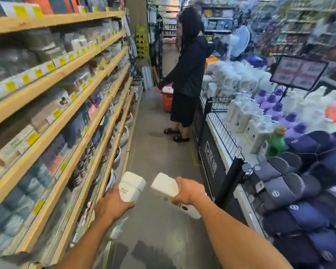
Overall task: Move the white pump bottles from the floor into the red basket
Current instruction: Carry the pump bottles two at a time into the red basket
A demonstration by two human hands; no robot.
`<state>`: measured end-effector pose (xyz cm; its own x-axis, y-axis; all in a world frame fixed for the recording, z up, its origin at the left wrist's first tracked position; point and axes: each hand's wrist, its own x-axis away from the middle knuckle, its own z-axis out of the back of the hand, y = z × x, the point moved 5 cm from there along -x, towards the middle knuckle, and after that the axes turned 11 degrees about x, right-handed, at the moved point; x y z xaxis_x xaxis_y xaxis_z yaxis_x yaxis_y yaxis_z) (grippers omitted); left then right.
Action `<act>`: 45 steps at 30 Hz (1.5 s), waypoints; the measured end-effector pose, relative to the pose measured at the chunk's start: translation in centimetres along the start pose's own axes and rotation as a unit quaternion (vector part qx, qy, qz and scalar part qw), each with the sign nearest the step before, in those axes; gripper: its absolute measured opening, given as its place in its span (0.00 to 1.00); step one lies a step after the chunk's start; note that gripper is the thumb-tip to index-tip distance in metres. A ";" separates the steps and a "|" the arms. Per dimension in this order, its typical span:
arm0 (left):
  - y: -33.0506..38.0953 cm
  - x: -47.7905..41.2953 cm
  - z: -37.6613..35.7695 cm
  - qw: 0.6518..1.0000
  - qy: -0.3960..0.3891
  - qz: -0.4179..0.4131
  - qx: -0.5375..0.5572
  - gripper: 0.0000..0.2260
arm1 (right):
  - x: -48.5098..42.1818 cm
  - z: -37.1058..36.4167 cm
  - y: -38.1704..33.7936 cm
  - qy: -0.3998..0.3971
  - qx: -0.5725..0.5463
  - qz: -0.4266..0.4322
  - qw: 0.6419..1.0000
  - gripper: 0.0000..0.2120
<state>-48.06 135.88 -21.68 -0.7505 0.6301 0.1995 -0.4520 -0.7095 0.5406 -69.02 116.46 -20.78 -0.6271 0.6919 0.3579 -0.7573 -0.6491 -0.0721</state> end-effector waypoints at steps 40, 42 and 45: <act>10.4 -26.9 -0.8 0.998 -0.043 -0.011 -0.041 0.37 | -25.3 7.9 7.1 -0.029 -0.007 -0.035 0.999 0.31; 10.3 -28.6 -0.8 0.998 -0.050 -0.005 -0.044 0.36 | -27.0 8.4 6.8 -0.037 0.006 -0.033 0.999 0.31; 10.2 -31.5 -0.5 0.997 -0.054 -0.017 -0.051 0.36 | -29.6 9.0 6.2 -0.043 0.016 -0.034 0.998 0.30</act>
<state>-29.28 108.67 -22.87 -0.6802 0.6808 0.2717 -0.5273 -0.7120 0.4637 -53.45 89.09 -23.41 -0.5546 0.7061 0.4403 -0.7908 -0.6120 -0.0145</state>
